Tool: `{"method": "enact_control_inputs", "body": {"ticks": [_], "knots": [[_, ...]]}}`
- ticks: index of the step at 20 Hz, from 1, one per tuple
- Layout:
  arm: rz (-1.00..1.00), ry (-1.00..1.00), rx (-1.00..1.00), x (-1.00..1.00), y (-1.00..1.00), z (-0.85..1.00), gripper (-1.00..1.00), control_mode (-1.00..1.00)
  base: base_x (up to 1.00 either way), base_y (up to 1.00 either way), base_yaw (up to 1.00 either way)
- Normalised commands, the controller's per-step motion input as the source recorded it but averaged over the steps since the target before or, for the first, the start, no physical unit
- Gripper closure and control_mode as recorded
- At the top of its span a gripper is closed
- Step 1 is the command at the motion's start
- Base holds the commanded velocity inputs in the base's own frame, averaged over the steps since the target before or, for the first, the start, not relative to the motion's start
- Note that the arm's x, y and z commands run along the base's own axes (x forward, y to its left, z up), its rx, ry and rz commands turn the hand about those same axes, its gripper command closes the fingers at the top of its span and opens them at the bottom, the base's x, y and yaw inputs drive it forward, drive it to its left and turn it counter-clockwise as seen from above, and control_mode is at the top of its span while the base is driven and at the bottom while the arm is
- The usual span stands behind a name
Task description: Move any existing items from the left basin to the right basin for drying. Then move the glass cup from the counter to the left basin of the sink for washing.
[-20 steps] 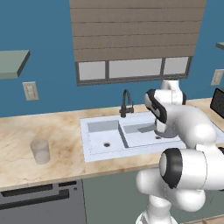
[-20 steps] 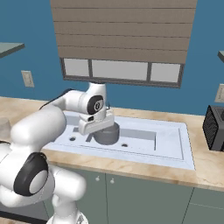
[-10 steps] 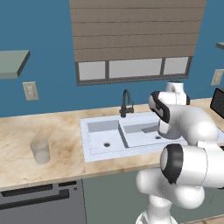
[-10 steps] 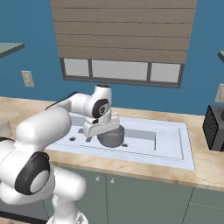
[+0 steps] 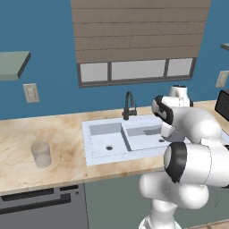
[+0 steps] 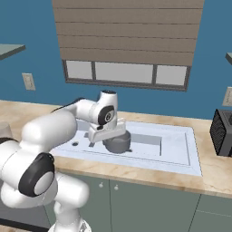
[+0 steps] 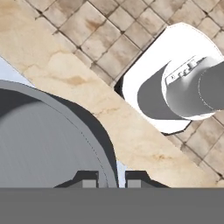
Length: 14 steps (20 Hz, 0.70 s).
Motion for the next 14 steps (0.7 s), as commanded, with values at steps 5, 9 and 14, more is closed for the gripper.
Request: {"method": "enact_control_inputs", "body": {"ticks": [5, 9, 14], "knots": [[-0.03, -0.01, 0.00, 0.26, -0.01, -0.22, 1.00, -1.00, 0.00, 0.00, 0.00], [-0.01, -0.03, 0.00, 0.29, -0.01, -0.13, 1.00, -1.00, 0.00, 0.00, 0.00], [0.00, -0.05, -0.02, 0.23, -0.03, -0.13, 1.00, -1.00, 0.00, 0.00, 0.00]]}}
